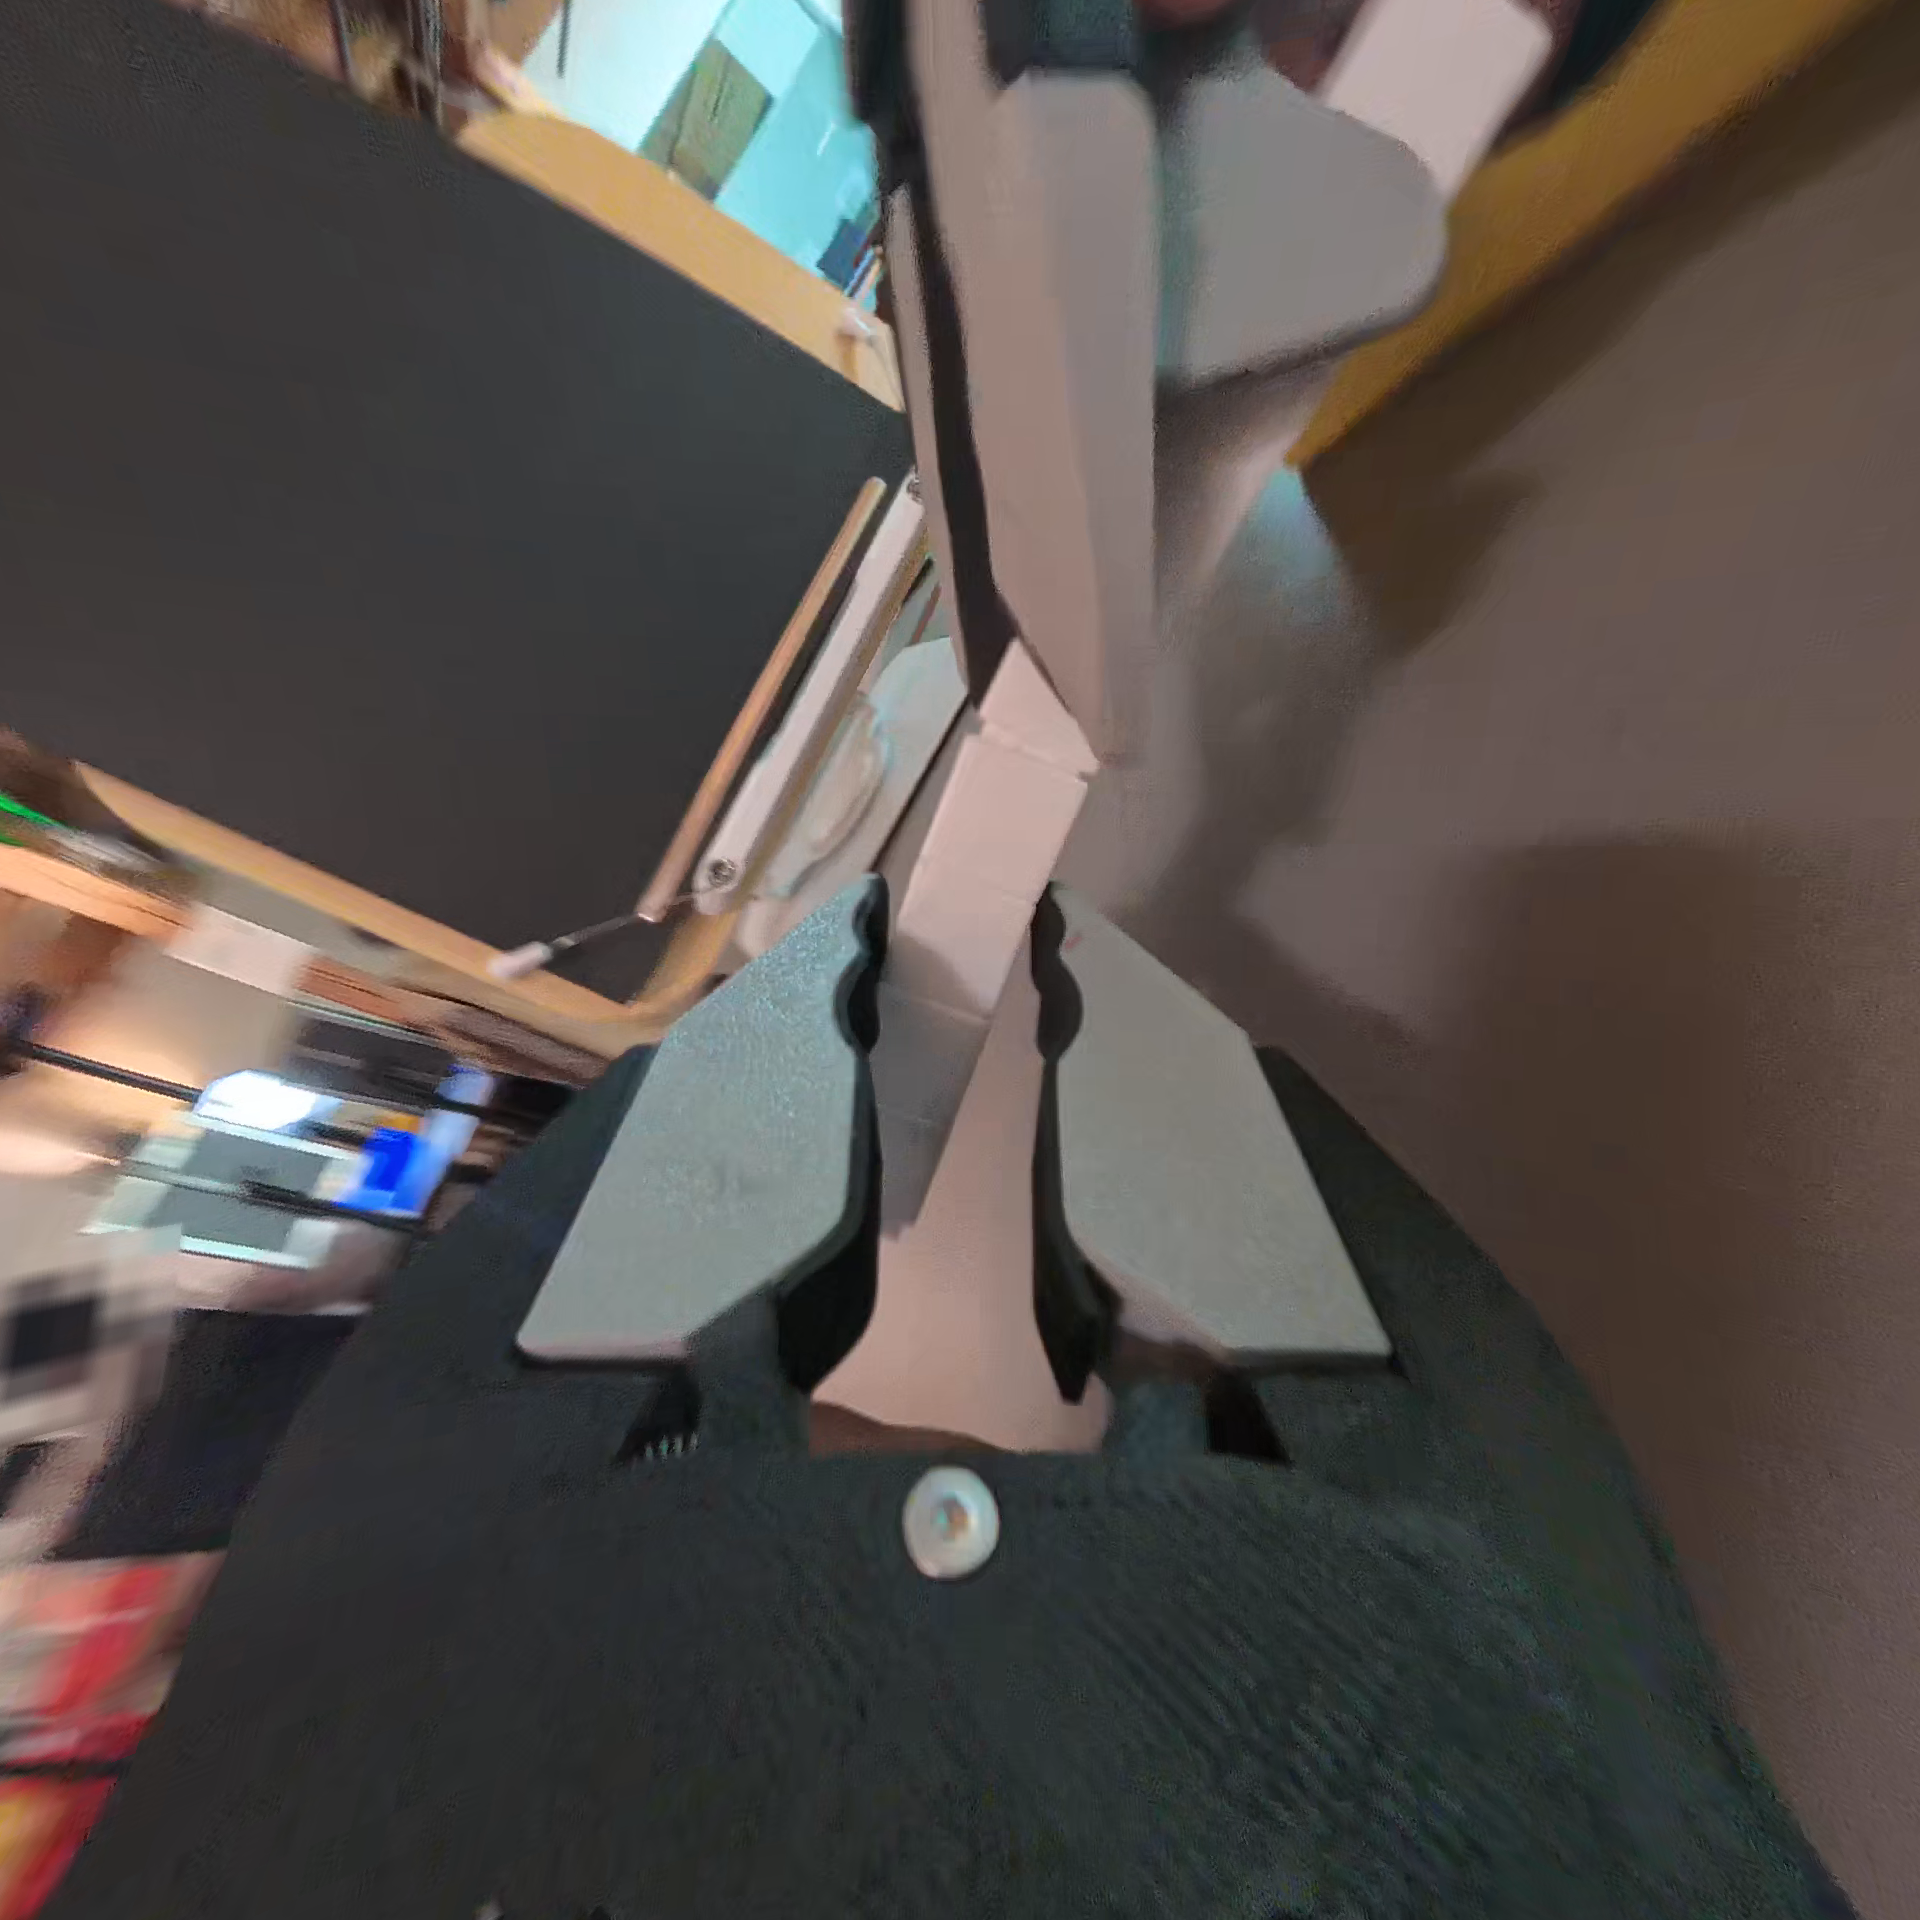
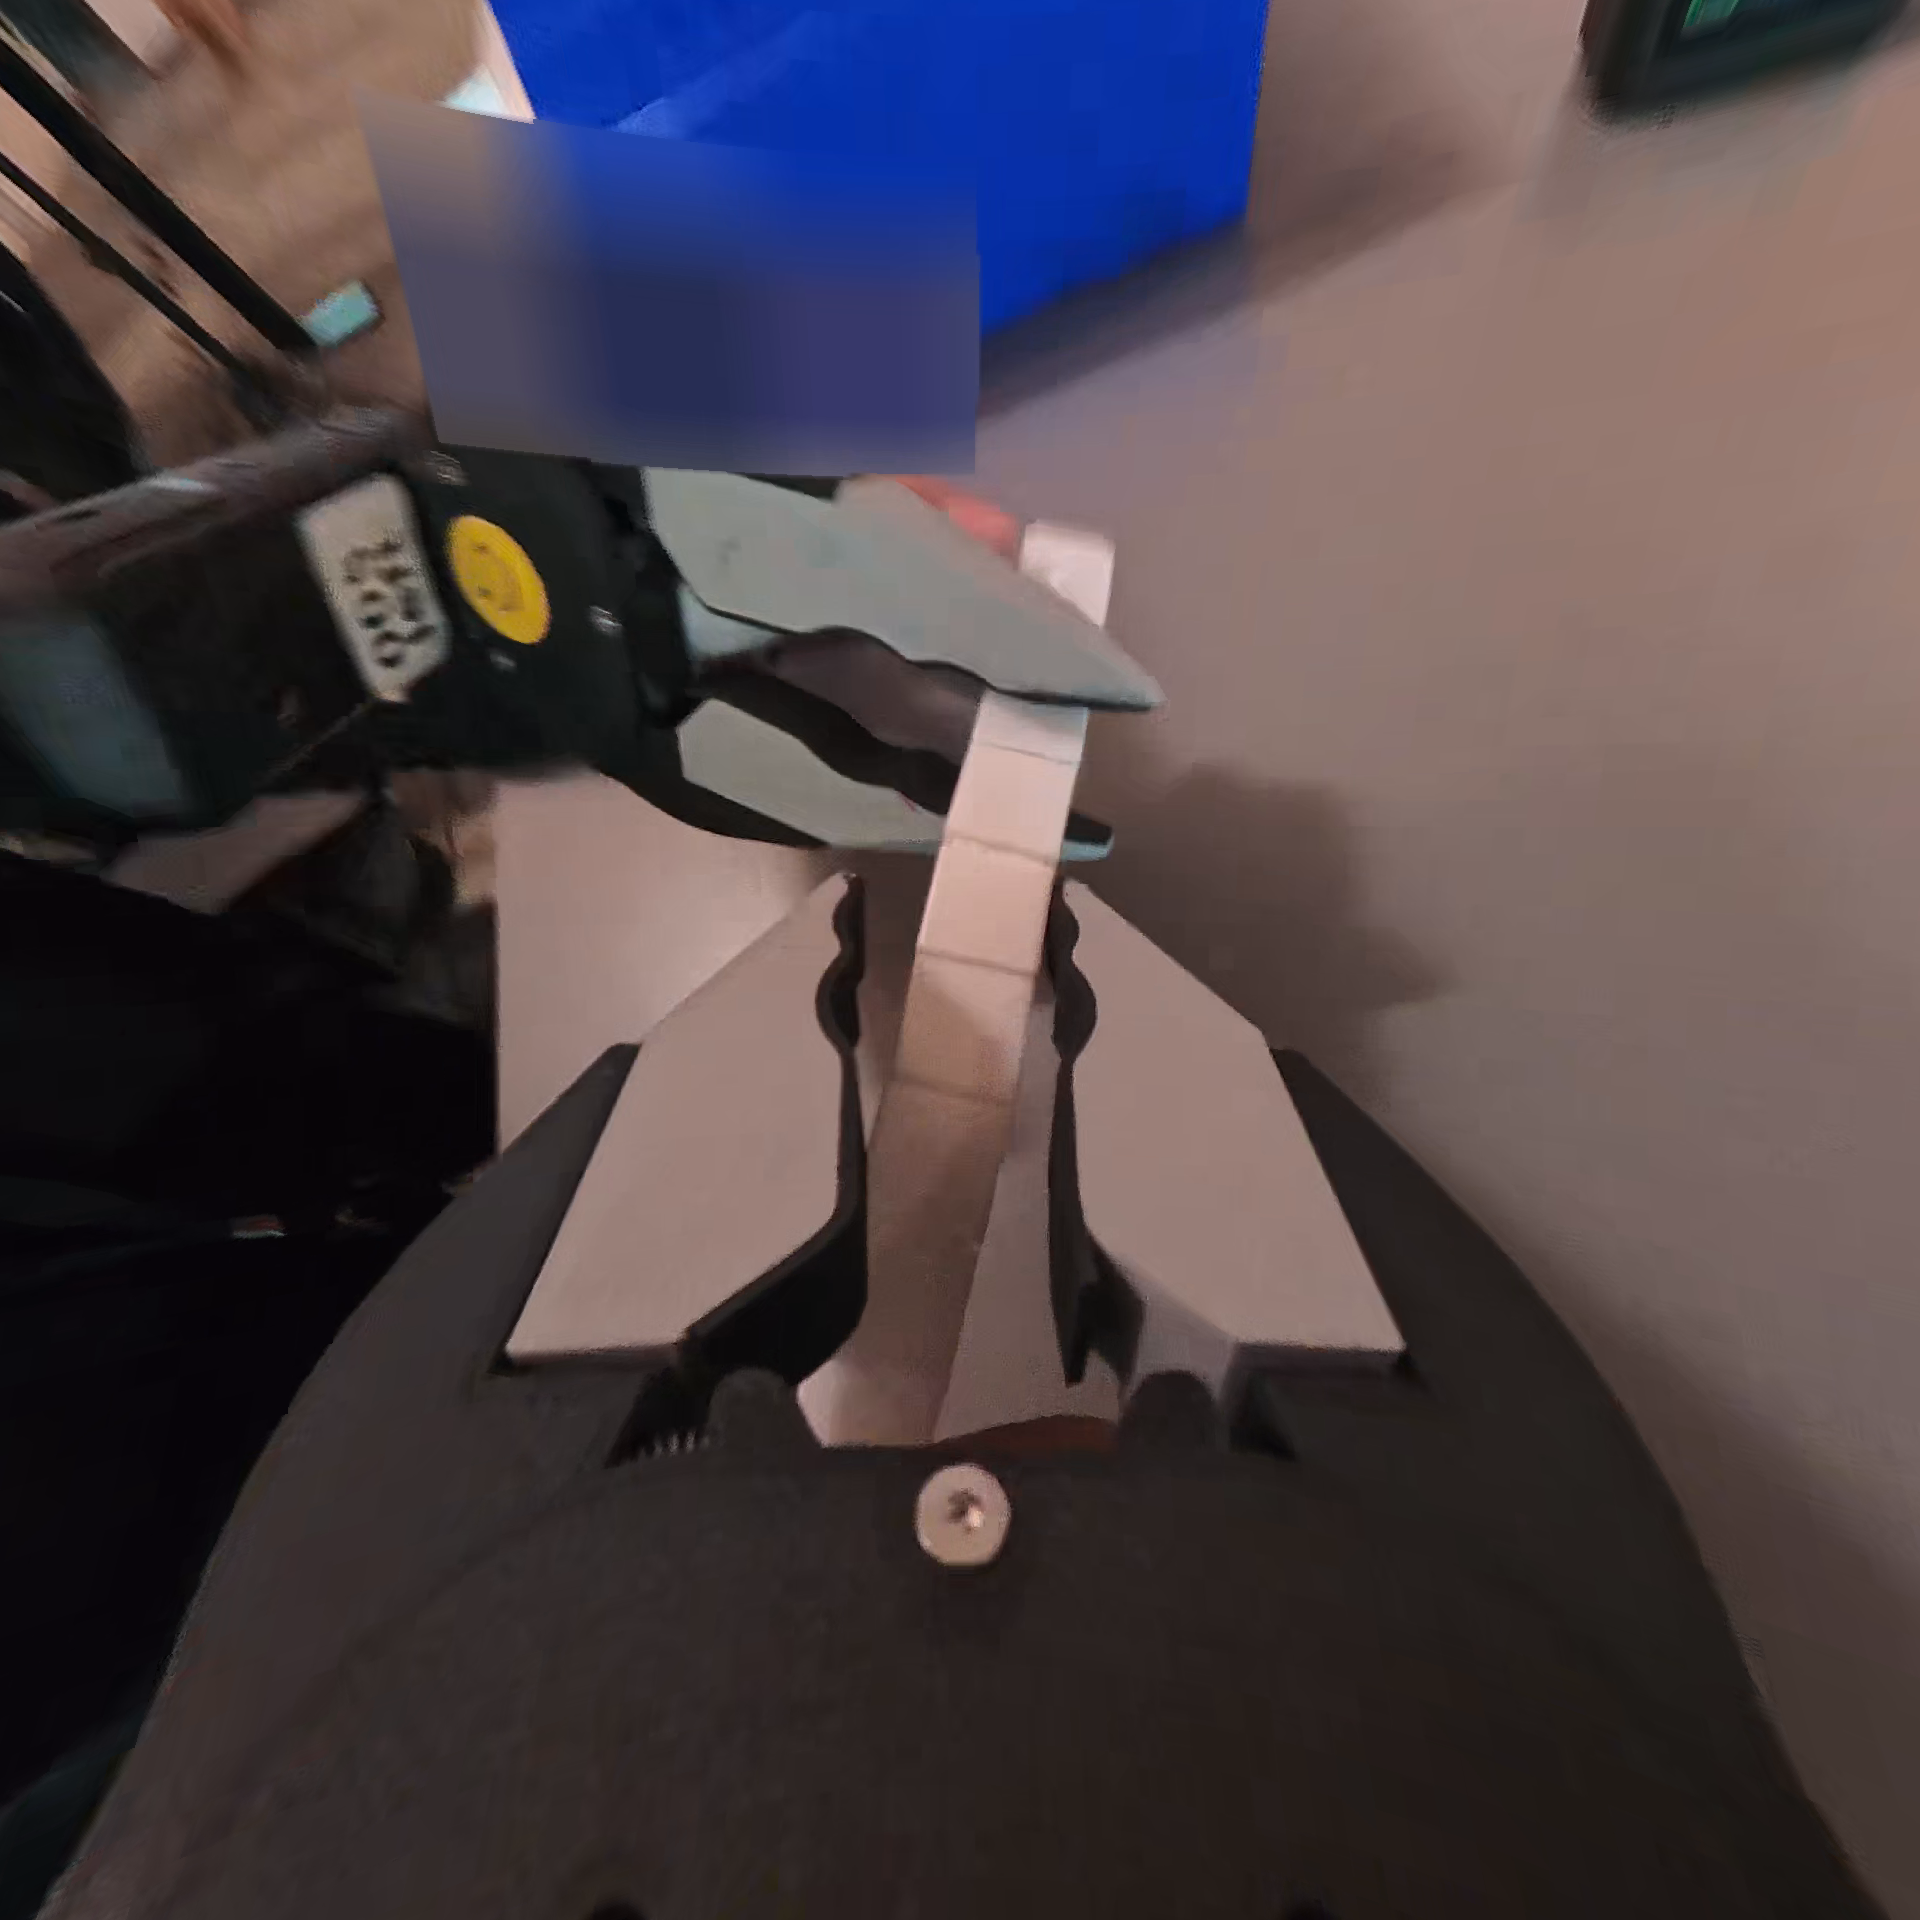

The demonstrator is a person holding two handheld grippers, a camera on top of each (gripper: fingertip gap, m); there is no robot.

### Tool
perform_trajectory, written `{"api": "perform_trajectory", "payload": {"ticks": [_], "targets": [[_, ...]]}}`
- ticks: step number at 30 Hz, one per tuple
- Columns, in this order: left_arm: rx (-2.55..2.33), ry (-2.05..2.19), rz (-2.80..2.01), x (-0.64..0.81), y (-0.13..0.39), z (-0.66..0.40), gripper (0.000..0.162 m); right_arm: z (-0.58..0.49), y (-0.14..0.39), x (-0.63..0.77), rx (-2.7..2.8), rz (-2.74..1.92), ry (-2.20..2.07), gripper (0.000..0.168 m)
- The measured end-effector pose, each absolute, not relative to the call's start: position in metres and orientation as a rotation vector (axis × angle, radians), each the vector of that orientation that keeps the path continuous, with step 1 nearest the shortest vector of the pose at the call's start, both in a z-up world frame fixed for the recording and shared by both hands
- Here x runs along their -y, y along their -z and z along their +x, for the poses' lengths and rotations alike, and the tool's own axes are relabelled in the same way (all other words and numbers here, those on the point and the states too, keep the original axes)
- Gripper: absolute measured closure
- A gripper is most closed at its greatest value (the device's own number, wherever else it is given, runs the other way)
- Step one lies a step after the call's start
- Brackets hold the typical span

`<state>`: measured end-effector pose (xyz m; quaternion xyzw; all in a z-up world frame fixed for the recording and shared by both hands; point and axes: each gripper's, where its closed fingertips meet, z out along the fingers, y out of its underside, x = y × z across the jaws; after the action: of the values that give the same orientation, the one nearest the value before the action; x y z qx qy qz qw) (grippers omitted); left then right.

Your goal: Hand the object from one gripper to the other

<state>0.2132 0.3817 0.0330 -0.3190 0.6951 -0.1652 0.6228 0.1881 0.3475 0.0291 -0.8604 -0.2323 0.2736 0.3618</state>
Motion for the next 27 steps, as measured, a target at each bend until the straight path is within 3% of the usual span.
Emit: {"api": "perform_trajectory", "payload": {"ticks": [8, 11, 15, 19, 21, 25, 27], "targets": [[-1.42, 1.068, -1.14, -0.395, -0.054, 0.209, 0.141, 0.268, -0.195, -0.345, 0.246, -1.415, -0.397, 0.126], [-1.309, 1.497, -1.352, -0.388, -0.062, 0.208, 0.141, 0.259, -0.187, -0.344, 0.298, -1.447, -0.489, 0.116], [-1.322, 1.655, -1.423, -0.379, -0.054, 0.21, 0.141, 0.233, -0.146, -0.369, 0.402, -1.589, -0.419, 0.101], [-1.324, 1.877, -1.443, -0.359, -0.059, 0.21, 0.141, 0.217, -0.118, -0.387, 0.397, -1.669, -0.44, 0.114], [-1.306, 1.977, -1.484, -0.354, -0.059, 0.21, 0.14, 0.202, -0.106, -0.385, 0.446, -1.709, -0.574, 0.143], [-1.36, 1.983, -1.507, -0.349, -0.053, 0.209, 0.141, 0.199, -0.096, -0.388, 0.382, -1.75, -0.762, 0.147], [-1.417, 1.929, -1.467, -0.349, -0.057, 0.206, 0.117, 0.206, -0.096, -0.391, 0.271, -1.758, -0.875, 0.15]]}}
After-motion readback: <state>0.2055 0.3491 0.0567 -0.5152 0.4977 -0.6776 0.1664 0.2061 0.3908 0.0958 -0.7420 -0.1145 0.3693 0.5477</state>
